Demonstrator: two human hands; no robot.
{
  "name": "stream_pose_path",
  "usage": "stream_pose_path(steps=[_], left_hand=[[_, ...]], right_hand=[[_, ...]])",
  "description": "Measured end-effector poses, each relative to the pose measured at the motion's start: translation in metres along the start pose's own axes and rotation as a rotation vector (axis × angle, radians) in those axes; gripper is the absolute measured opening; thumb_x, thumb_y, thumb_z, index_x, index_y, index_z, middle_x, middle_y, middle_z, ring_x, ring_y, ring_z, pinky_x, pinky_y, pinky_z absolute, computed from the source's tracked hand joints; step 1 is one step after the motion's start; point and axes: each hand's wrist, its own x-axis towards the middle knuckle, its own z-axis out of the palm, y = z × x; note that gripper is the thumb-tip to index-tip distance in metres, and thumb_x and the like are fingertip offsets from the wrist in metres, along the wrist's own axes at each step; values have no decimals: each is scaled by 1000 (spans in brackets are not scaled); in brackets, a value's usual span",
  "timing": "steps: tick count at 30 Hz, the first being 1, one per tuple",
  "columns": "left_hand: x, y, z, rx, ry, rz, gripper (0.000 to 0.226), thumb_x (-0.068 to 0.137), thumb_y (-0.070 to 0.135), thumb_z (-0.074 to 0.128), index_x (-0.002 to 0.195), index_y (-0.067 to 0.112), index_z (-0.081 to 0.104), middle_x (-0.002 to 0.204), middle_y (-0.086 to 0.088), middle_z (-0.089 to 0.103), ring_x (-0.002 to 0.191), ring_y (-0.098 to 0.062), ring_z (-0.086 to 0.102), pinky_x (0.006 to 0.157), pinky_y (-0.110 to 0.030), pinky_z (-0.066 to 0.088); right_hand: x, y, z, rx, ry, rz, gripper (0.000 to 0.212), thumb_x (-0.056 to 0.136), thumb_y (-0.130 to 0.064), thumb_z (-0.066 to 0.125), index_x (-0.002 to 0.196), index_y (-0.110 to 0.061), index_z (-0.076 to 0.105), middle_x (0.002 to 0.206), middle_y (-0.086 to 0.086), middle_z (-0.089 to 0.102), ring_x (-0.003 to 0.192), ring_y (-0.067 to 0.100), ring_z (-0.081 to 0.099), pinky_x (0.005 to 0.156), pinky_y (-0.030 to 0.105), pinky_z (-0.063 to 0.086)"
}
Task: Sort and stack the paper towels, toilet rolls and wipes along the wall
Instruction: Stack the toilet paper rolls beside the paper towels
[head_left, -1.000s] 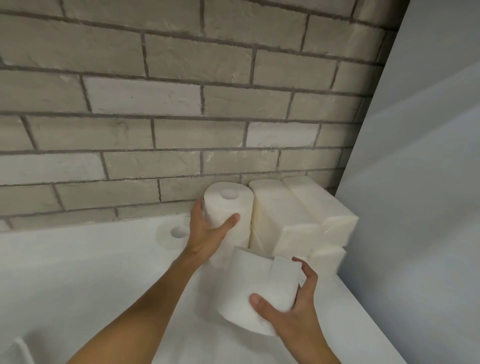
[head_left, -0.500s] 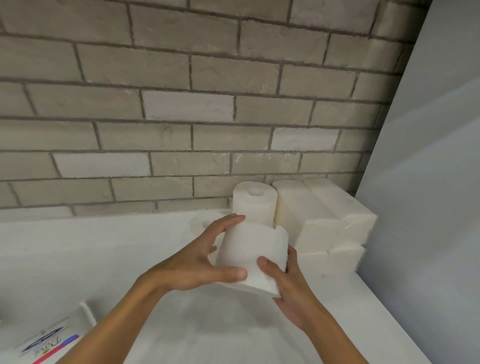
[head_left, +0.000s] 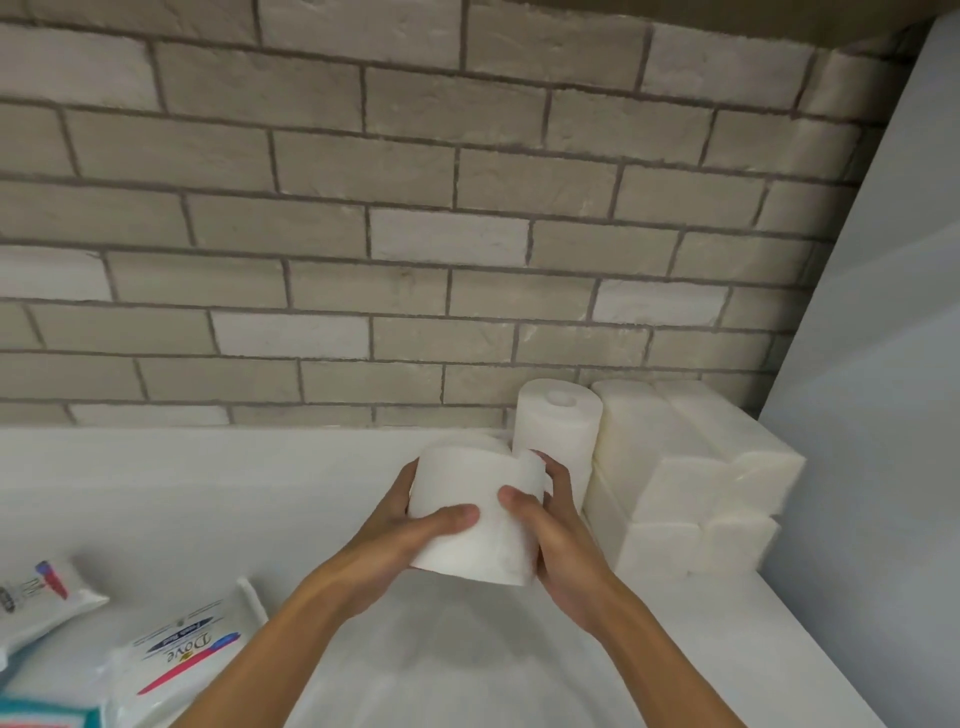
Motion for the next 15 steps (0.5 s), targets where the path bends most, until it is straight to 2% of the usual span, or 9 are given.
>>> stream_pose_path(steps=[2,5,8,10,12,14,15], left_hand=[[-3,-3,-3,7,33,19,92,51,47,86,133,37,46,118,10,69,106,-12,68,86,-34,57],[-6,-5,-6,20,61,64,89,46,44,87,126,48,46,111,18,70,101,-6,69,78,-26,56],[-7,-7,-9,30,66,71,90,45,45,87,124,53,45,112,20,69,102,-5,68,79,-26,56],[-7,-10,-13,23,81,67,95,44,50,88,128,50,45,116,16,68,107,-8,67,85,-30,56],[-6,-13,-16,-6,91,53,102,37,59,91,129,45,48,119,11,68,109,-13,67,91,-37,55],[-6,-16,-18,-49,89,41,106,33,63,91,129,40,51,121,7,69,110,-17,67,95,-42,53],[-6,-18,-18,-66,86,38,108,33,63,91,129,38,51,121,5,69,110,-18,67,93,-41,53]], right_hand=[[1,-5,5,-80,30,-12,60,65,-56,71,119,-51,46,127,0,56,113,21,62,91,45,56],[2,-10,10,-164,89,-25,41,70,-58,67,105,-37,56,117,-1,61,103,18,66,86,40,58],[7,-10,8,-125,192,-30,33,76,-53,72,92,-29,56,113,2,64,102,21,65,86,47,57],[9,-8,4,-94,244,-18,26,77,-47,73,88,-30,57,112,3,66,104,25,64,91,49,55],[9,-6,-2,-64,275,-5,18,77,-38,72,85,-29,58,107,6,67,102,29,64,85,43,52],[7,-1,-7,-40,314,2,15,84,-21,68,94,-27,59,102,5,67,94,27,64,76,38,49],[5,0,-8,-20,335,1,21,87,-12,65,101,-26,58,102,3,68,93,25,65,74,37,51]])
